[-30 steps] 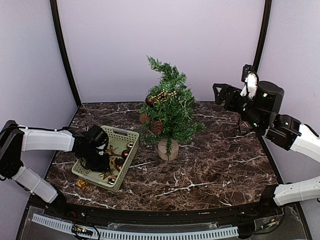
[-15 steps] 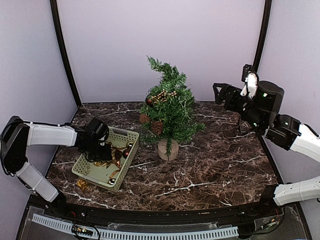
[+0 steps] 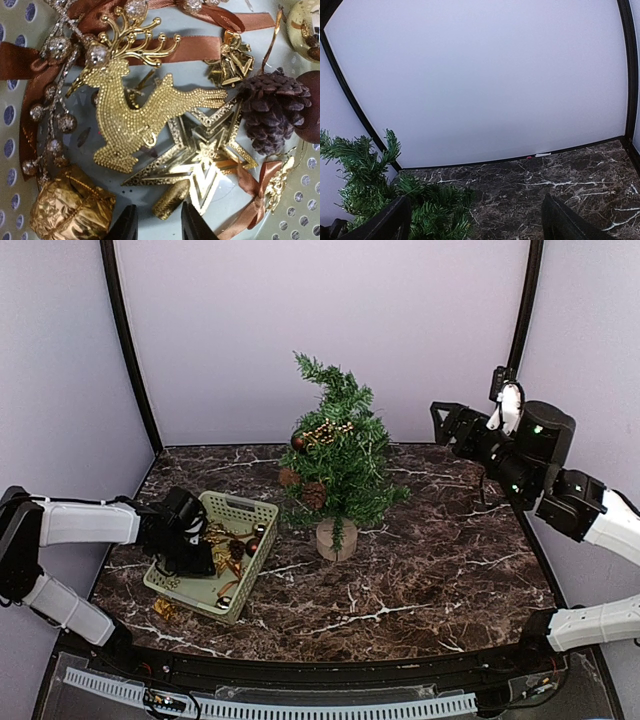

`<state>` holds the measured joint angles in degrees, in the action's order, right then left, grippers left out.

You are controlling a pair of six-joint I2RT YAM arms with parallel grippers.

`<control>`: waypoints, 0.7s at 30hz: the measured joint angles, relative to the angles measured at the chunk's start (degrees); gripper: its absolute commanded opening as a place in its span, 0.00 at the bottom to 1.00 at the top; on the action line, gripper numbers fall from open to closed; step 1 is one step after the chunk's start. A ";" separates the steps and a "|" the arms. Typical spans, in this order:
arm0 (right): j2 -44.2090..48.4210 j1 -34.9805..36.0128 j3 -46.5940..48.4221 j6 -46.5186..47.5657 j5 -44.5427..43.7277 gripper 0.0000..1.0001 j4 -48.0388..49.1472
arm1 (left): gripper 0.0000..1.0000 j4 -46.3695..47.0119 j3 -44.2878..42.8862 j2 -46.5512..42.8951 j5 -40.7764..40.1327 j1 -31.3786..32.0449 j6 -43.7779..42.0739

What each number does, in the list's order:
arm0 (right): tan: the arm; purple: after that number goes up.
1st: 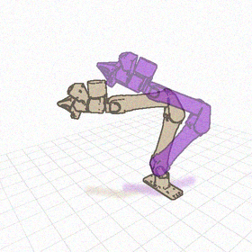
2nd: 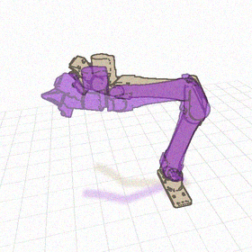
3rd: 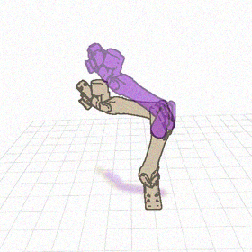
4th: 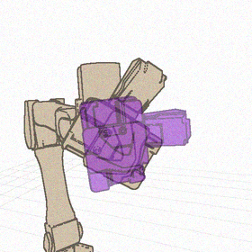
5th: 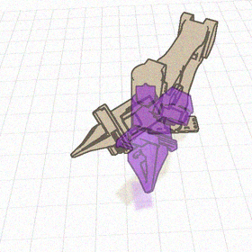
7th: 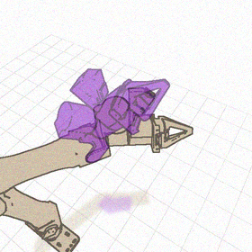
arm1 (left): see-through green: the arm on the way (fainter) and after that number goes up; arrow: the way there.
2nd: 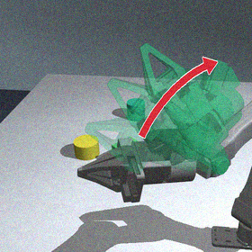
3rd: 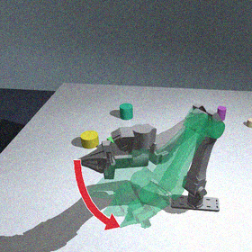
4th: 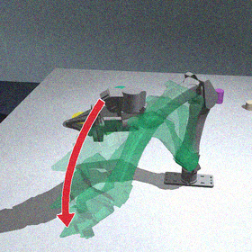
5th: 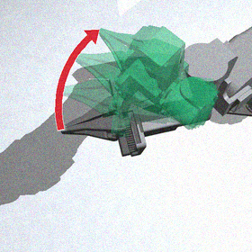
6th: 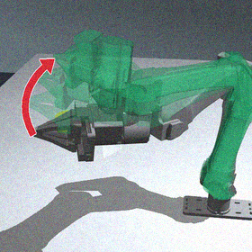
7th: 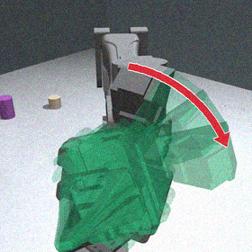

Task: Decorate the small christmas tree
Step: Pick up the ornament star from the bin.

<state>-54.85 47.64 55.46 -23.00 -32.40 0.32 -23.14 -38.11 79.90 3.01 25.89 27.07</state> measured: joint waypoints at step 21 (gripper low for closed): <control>2.47 -0.02 -0.87 -0.24 -0.50 0.91 -0.13 | 0.24 5.05 -1.14 3.82 1.05 -0.26 -3.52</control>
<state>-52.38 47.62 54.59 -23.24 -32.91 0.19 -18.09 -39.24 83.72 4.05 25.63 23.55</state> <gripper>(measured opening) 0.911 0.237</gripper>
